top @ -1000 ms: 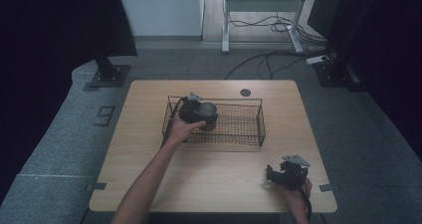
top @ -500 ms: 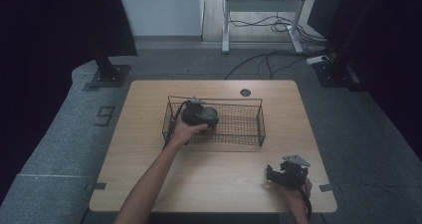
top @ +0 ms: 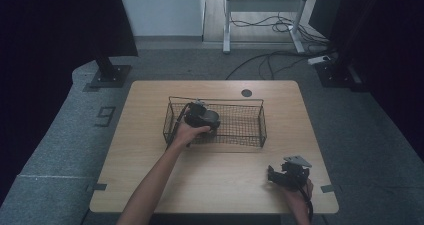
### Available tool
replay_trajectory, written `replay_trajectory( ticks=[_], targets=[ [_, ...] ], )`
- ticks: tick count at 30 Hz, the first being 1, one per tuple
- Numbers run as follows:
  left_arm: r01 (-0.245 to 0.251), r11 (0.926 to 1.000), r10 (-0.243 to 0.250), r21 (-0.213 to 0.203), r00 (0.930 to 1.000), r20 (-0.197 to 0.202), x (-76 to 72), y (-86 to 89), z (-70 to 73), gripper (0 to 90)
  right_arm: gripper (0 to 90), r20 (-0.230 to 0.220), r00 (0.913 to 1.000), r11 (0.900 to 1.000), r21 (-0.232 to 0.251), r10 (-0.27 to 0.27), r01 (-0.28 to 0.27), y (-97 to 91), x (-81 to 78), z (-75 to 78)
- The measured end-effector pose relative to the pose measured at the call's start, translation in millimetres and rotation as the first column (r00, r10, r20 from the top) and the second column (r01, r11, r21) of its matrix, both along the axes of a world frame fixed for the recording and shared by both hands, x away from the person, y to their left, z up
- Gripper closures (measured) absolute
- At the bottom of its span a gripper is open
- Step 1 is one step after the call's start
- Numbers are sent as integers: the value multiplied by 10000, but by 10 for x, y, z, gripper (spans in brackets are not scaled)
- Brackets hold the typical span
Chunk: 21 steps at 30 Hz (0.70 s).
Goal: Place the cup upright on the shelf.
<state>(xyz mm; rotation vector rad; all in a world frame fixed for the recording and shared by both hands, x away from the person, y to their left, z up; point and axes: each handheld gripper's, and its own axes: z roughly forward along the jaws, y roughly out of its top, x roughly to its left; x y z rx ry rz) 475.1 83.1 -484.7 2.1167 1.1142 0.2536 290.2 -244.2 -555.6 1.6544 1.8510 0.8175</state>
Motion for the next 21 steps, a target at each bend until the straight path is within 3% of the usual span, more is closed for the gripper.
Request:
replay_trajectory(
  ticks=[9,21],
  targets=[
    [-100,9997,104,212,9998,-195,12,0,2,139,88,1,10000,10000,1,0,0,0,0,0],
    [-203,9995,205,235,9998,-80,-7,-5,37,121,88,1,10000,10000,0,-1,1,0,0,0]
  ],
)
